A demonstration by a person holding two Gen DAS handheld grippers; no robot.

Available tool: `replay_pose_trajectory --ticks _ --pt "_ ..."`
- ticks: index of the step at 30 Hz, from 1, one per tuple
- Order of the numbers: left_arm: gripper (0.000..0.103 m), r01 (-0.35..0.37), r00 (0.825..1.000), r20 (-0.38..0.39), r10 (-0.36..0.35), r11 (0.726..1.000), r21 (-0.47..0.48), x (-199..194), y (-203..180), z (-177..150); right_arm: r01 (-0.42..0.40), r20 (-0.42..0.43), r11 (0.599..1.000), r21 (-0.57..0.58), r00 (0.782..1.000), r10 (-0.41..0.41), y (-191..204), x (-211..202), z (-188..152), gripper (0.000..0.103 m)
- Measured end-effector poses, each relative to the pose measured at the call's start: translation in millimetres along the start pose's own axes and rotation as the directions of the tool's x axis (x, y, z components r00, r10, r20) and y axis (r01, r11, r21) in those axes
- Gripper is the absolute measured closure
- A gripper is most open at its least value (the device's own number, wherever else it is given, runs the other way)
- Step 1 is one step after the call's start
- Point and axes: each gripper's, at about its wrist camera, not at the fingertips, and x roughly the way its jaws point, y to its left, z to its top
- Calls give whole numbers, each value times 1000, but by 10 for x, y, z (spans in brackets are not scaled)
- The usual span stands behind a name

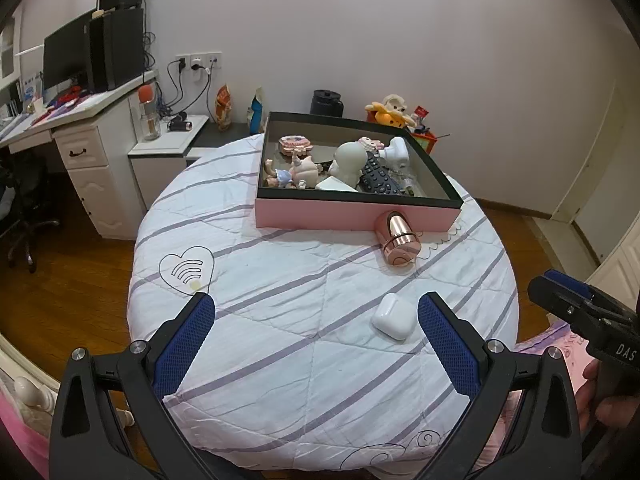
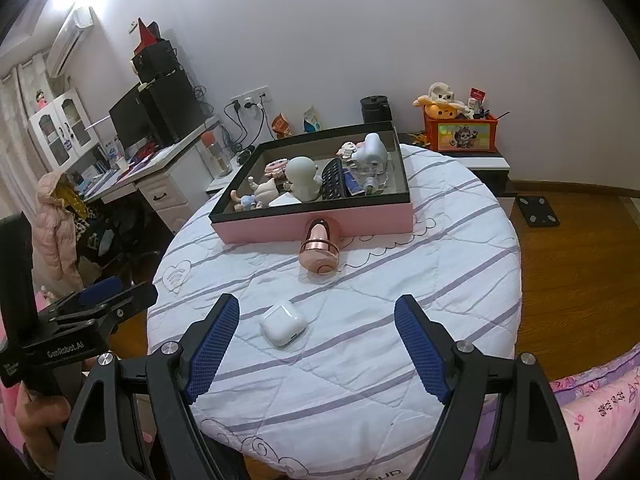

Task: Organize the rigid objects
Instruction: 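Withdraw both open tools from the box back over the table, then grasp the white earbud case with the left tool while the right tool grasps the rose-gold cup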

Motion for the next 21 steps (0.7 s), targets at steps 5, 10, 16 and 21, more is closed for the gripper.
replay_pose_trajectory --ticks 5,10,16,21 --pt "1 -6 1000 -6 6 1000 8 20 -15 -14 3 0 1000 11 1000 -3 -34 16 -14 22" --pt "1 -3 1000 -21 3 1000 25 100 -70 -45 9 1 1000 16 1000 -9 -76 20 -6 22" --pt "1 9 998 -66 -6 999 52 331 -185 -108 16 -11 999 31 1000 -16 -170 74 -7 22" --pt "1 24 995 -101 -16 997 78 542 -275 -159 25 -29 999 39 999 -24 -259 167 8 22"
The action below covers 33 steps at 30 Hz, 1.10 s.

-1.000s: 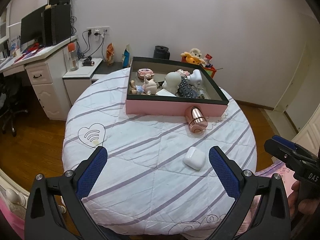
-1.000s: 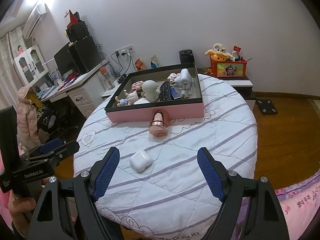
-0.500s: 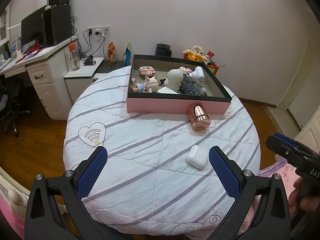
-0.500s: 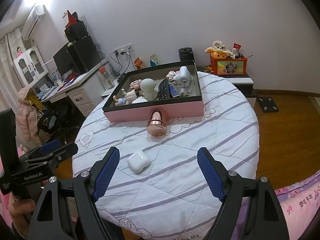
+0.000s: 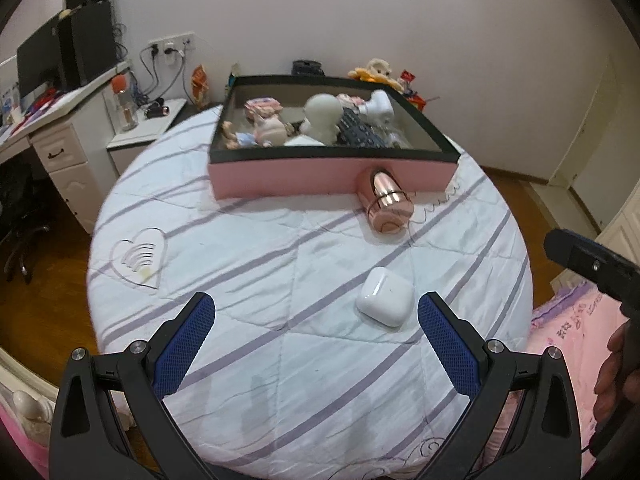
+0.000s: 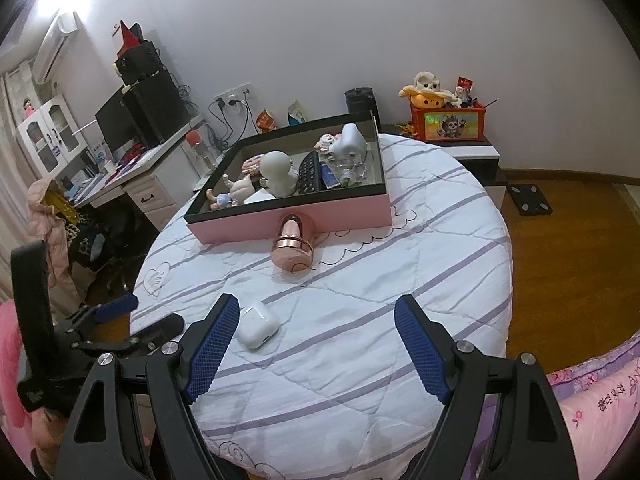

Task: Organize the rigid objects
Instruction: 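Grasp the white earbud case with the left tool while the right tool grasps the rose-gold cup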

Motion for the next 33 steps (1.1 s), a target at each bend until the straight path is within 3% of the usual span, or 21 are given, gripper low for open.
replay_pose_trajectory --ticks 17,20,28,33 --pt "1 48 994 -102 -31 984 173 817 -443 -74 17 -61 1000 25 998 -15 -220 430 164 22" --pt "3 55 995 -91 -38 979 197 849 -470 -88 25 -70 999 34 997 -22 -261 493 187 22" --pt "56 145 988 -82 -134 979 146 834 -268 53 22 -94 999 28 995 -19 -216 674 241 22" --pt "58 165 985 -76 -157 978 127 796 -165 36 18 -112 1000 7 994 -17 -122 788 253 22"
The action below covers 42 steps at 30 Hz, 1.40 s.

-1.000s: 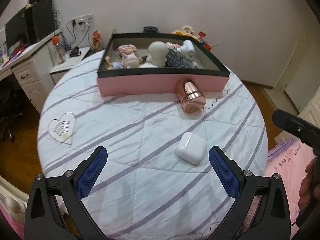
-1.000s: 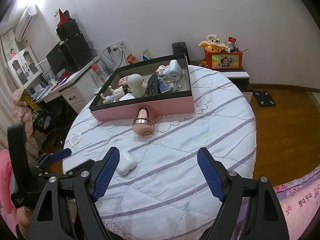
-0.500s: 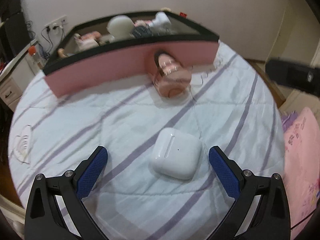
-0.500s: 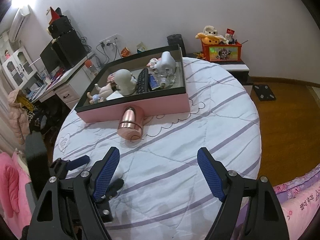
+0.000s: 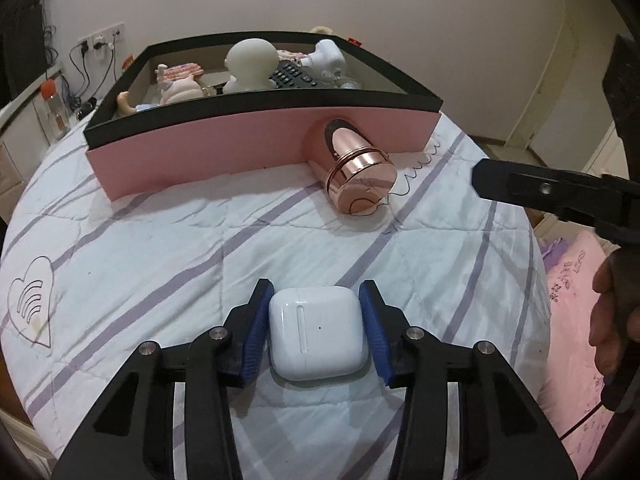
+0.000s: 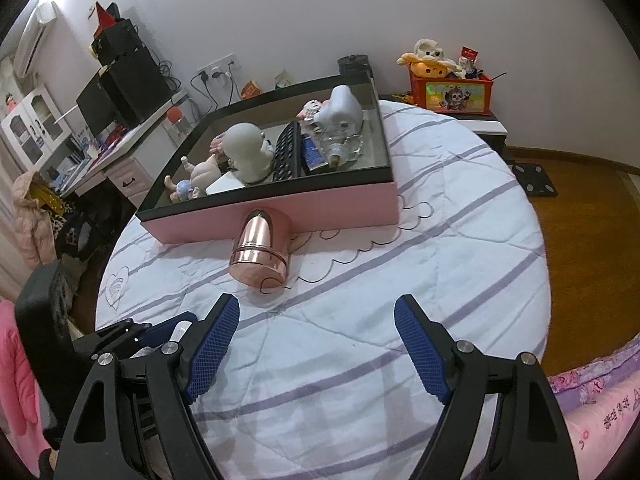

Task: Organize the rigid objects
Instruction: 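Grasp the white earbud case with the left tool while the right tool grasps the rose-gold cup, then carry the earbud case and rose-gold cup into the box and open both tools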

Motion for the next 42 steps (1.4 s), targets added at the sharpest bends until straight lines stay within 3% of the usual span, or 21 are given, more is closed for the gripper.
replay_pose_trajectory --ticks 7,11,12,16,27,32,42 --pt "51 -31 999 13 31 999 27 -37 -27 -77 -1 -19 1000 -13 1000 1 49 83 2 22" --pt "52 -33 999 22 32 999 30 -42 -40 -104 2 -27 1000 -18 1000 -2 72 139 17 22" --pt "56 -28 999 24 28 999 29 -57 -34 -113 4 -29 1000 -22 1000 -5 84 158 25 22" --pt "58 11 1000 22 -10 999 -31 -100 85 -122 11 -37 999 -39 999 -12 162 280 88 22" --pt "58 -37 998 43 41 995 -95 -266 363 -71 8 -51 997 -77 999 -12 379 661 280 22" --pt "58 -48 997 54 55 991 -123 -331 505 -30 21 -84 995 -99 996 -29 457 877 298 51" --pt "58 -53 994 83 66 988 -142 -467 632 79 -24 -66 997 -78 998 19 421 752 251 55"
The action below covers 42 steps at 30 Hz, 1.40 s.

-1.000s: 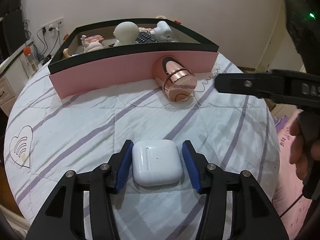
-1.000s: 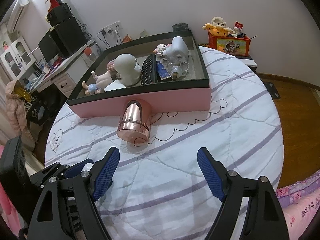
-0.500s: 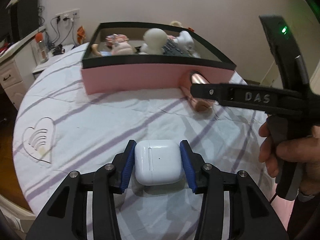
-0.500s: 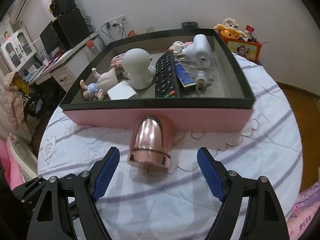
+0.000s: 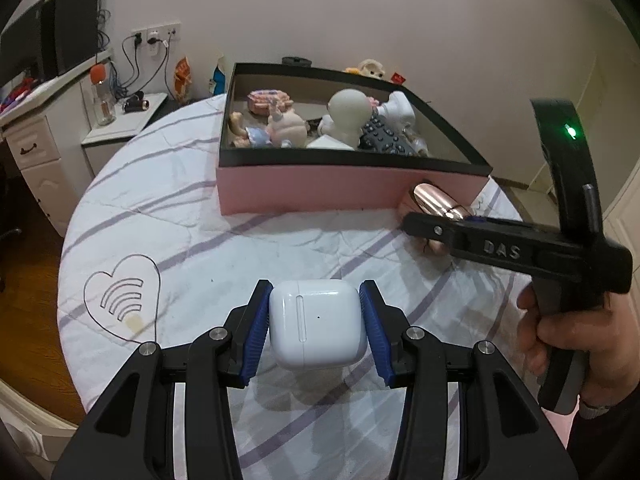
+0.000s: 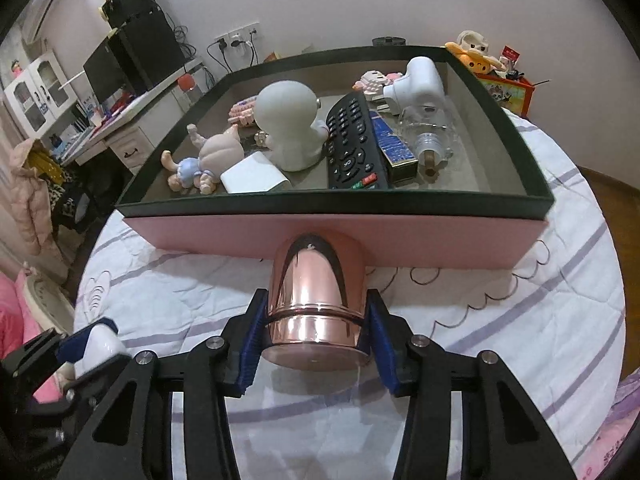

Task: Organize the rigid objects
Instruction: 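Carry the earbud case and rose-gold cup into the box and open both tools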

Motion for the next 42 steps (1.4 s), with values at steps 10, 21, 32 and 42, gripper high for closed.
replay_pose_trajectory --ticks 10,21,32,42 --pt "58 -6 999 46 5 1000 9 -131 -29 232 -17 53 1000 -13 998 18 37 -324 50 55" --pt "58 -17 992 124 12 999 39 -136 -33 953 -8 143 999 -50 990 15 45 -586 444 55" --pt "58 -4 993 122 -5 997 73 409 -73 1646 31 186 995 -91 983 -14 -67 -403 1172 55" --pt "58 -27 995 98 23 999 42 989 63 2130 25 142 995 -97 990 -11 -199 132 1609 55"
